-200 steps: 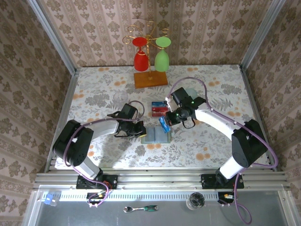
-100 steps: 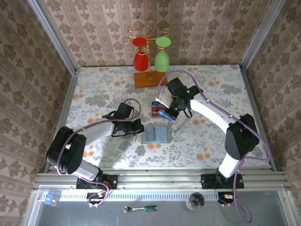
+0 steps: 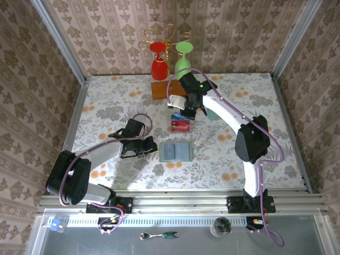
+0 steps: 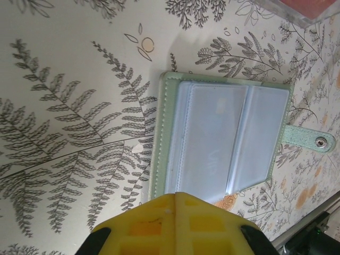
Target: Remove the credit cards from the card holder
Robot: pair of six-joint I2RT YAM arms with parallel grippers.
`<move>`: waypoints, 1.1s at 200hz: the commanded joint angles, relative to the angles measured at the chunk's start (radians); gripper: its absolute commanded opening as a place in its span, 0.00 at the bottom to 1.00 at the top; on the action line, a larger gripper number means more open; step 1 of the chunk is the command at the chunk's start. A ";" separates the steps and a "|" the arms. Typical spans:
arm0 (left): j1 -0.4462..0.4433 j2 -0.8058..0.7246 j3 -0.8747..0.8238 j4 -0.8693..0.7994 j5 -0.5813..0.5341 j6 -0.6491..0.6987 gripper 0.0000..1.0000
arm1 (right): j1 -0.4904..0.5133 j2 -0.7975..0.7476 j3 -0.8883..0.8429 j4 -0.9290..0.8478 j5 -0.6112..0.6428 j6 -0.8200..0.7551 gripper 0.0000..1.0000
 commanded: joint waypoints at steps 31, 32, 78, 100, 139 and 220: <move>0.029 -0.009 -0.016 -0.024 0.004 0.023 0.06 | -0.017 0.121 0.172 -0.100 -0.006 -0.070 0.00; 0.030 -0.009 -0.016 -0.024 0.005 0.023 0.06 | -0.018 0.123 0.176 -0.101 -0.006 -0.070 0.00; 0.045 0.012 -0.016 -0.021 0.018 0.031 0.06 | -0.024 0.194 0.249 -0.118 -0.008 -0.086 0.00; 0.046 0.019 -0.014 -0.020 0.022 0.033 0.06 | -0.025 0.210 0.249 -0.105 -0.004 -0.088 0.00; 0.045 0.031 -0.007 -0.021 0.026 0.035 0.06 | -0.028 0.218 0.248 -0.088 0.007 -0.089 0.07; 0.046 0.035 0.004 -0.014 0.039 0.034 0.06 | -0.029 0.098 0.136 0.019 -0.010 -0.006 0.21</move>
